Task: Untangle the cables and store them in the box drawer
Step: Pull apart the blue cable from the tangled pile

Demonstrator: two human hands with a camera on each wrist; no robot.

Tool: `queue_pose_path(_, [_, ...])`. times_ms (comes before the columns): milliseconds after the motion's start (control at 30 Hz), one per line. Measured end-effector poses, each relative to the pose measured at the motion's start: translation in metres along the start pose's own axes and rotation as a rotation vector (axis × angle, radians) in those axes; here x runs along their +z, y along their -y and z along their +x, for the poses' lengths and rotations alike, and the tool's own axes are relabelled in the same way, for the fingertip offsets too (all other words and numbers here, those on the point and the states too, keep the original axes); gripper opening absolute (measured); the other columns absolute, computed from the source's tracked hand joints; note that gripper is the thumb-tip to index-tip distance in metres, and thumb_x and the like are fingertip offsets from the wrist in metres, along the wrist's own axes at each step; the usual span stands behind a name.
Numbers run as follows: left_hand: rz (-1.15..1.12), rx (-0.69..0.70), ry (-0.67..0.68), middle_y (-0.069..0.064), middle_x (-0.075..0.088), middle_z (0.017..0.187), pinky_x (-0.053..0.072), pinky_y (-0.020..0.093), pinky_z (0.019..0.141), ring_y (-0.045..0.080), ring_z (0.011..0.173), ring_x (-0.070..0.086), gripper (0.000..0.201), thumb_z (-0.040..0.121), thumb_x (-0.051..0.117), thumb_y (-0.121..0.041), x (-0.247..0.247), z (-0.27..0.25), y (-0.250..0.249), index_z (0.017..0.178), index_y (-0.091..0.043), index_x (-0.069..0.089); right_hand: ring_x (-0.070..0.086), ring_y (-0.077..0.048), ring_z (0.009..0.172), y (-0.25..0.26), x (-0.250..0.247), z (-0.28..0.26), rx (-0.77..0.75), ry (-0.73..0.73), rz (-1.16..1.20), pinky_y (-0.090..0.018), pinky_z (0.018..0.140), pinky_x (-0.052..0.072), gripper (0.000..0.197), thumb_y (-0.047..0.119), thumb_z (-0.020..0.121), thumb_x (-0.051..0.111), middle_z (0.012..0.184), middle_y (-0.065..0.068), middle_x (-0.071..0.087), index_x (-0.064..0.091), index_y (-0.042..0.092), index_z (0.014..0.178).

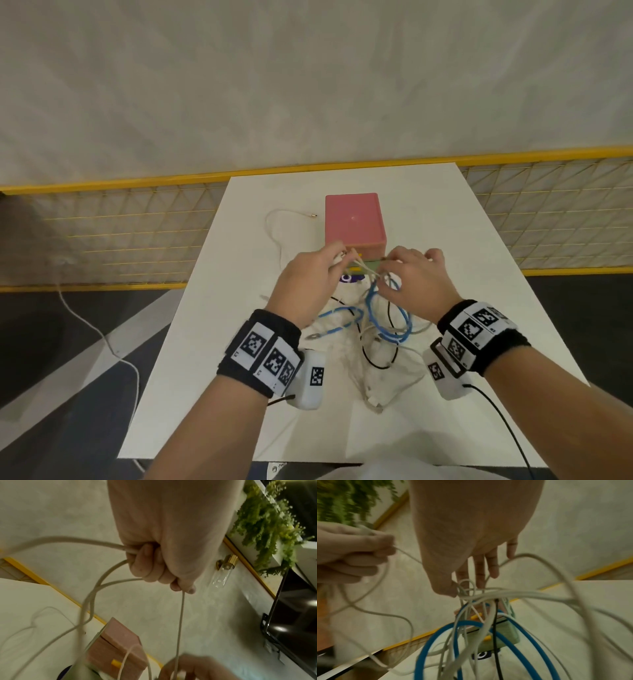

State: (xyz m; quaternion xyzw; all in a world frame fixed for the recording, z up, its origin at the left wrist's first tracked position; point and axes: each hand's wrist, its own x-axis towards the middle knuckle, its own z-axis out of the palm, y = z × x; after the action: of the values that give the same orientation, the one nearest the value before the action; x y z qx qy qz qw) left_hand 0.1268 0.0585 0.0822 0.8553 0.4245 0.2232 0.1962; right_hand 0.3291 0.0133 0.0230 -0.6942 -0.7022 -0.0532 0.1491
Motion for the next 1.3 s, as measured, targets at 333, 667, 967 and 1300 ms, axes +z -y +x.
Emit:
queue_pose_path(333, [-0.176, 0.007, -0.033, -0.003, 0.032, 0.043, 0.027, 0.024, 0.045, 0.012, 0.041, 0.029, 0.018, 0.098, 0.050, -0.039, -0.015, 0.000, -0.002, 0.096, -0.023, 0.060, 0.060, -0.010, 0.097, 0.014, -0.012, 0.016, -0.213, 0.123, 0.730, -0.027, 0.091, 0.046, 0.020, 0.026, 0.090, 0.062, 0.103, 0.002, 0.066, 0.066, 0.017, 0.108])
queue_pose_path(667, [-0.128, -0.131, -0.397, -0.007, 0.039, 0.048, 0.037, 0.032, 0.048, 0.014, 0.043, 0.039, 0.015, 0.100, 0.048, -0.029, -0.033, 0.002, 0.018, 0.112, -0.027, 0.057, 0.054, -0.008, 0.081, 0.004, 0.005, 0.021, -0.130, 0.072, 0.453, -0.045, 0.092, 0.042, 0.024, 0.030, 0.100, 0.033, 0.087, 0.011, 0.056, 0.054, 0.023, 0.092])
queue_pose_path(967, [-0.091, -0.061, 0.007, -0.007, 0.040, 0.047, 0.030, 0.025, 0.048, 0.006, 0.046, 0.041, 0.032, 0.098, 0.047, -0.045, -0.009, 0.006, 0.001, 0.098, -0.015, 0.057, 0.049, -0.001, 0.088, 0.009, -0.007, 0.024, -0.233, 0.043, 0.530, -0.029, 0.084, 0.027, 0.028, 0.033, 0.100, 0.032, 0.091, 0.018, 0.055, 0.055, 0.034, 0.116])
queue_pose_path(1300, [-0.146, -0.060, -0.014, -0.005, 0.039, 0.040, 0.028, 0.027, 0.047, 0.007, 0.039, 0.041, 0.023, 0.099, 0.049, -0.040, -0.015, 0.007, 0.004, 0.097, -0.022, 0.063, 0.051, -0.001, 0.096, 0.013, -0.019, 0.025, -0.200, -0.038, 0.745, -0.014, 0.090, 0.039, 0.032, 0.025, 0.091, 0.057, 0.105, 0.003, 0.054, 0.058, 0.017, 0.122])
